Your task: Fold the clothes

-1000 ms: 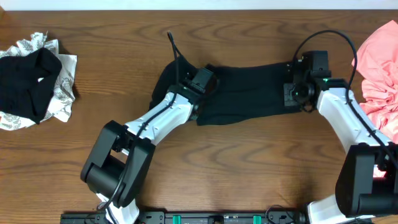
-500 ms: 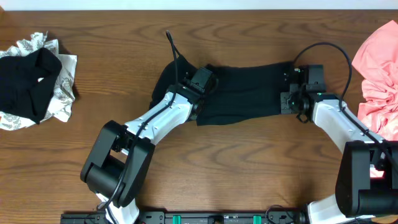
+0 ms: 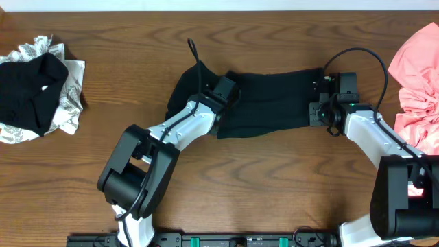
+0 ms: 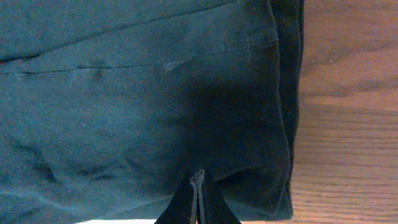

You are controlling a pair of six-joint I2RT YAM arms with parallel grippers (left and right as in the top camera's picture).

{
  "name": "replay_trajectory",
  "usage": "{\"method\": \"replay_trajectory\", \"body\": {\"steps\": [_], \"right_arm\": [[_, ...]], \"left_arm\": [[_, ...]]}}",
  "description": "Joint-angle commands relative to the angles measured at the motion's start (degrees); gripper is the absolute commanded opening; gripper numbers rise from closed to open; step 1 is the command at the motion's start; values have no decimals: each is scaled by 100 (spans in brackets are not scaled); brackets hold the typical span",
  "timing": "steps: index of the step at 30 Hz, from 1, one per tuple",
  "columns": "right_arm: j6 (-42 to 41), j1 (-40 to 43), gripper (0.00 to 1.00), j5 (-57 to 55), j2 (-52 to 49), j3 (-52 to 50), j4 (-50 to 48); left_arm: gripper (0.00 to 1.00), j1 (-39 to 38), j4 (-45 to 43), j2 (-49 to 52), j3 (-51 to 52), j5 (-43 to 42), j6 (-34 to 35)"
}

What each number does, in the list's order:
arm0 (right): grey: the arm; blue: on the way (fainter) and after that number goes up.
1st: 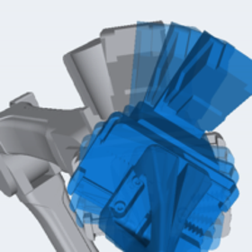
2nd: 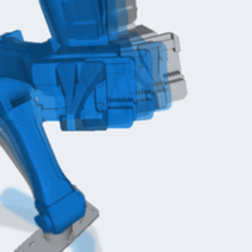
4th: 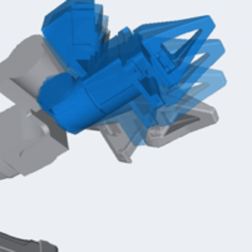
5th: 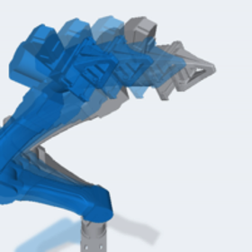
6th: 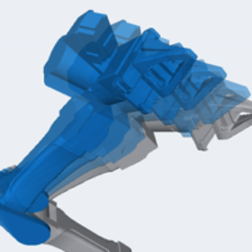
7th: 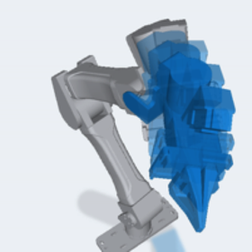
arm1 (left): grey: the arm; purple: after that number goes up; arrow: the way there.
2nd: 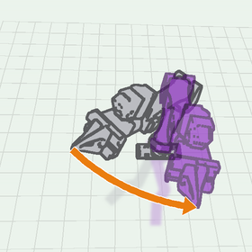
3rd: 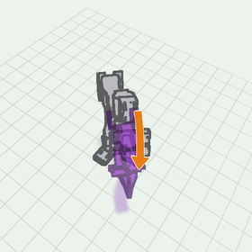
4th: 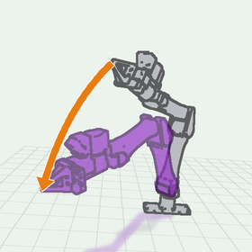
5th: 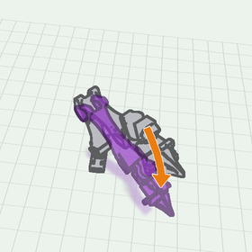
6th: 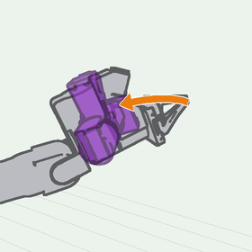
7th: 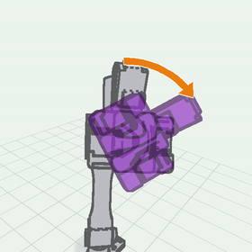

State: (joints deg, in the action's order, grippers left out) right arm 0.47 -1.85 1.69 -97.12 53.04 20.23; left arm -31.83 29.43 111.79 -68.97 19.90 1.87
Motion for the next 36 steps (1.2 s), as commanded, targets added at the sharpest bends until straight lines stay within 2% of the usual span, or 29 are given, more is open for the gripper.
{"method": "replay_trajectory", "body": {"steps": [1, 6, 10, 17, 23, 33, 36], "right_arm": [[2, -46, 1, 26, -39, -31, -17], [2, -48, 2, 26, -39, -31, -15], [2, -46, 2, 26, -39, -31, -13], [2, -46, 2, 26, -39, -31, -13], [2, -46, 2, 26, -39, -31, -13], [2, -46, 2, 24, -39, -31, -9], [2, -46, 3, 26, -39, -31, -9]], "left_arm": [[52, 70, -85, 66, 48, 273, 74], [25, 70, -127, 61, -22, 684, 72], [20, 70, -131, 61, -74, 901, 72], [21, 70, -201, 52, -146, 1281, -13], [26, 70, -737, 50, -146, 1320, -15], [38, 400, -1840, 50, -146, 1318, -13], [49, 608, -1965, 28, -219, 1318, -11]]}}
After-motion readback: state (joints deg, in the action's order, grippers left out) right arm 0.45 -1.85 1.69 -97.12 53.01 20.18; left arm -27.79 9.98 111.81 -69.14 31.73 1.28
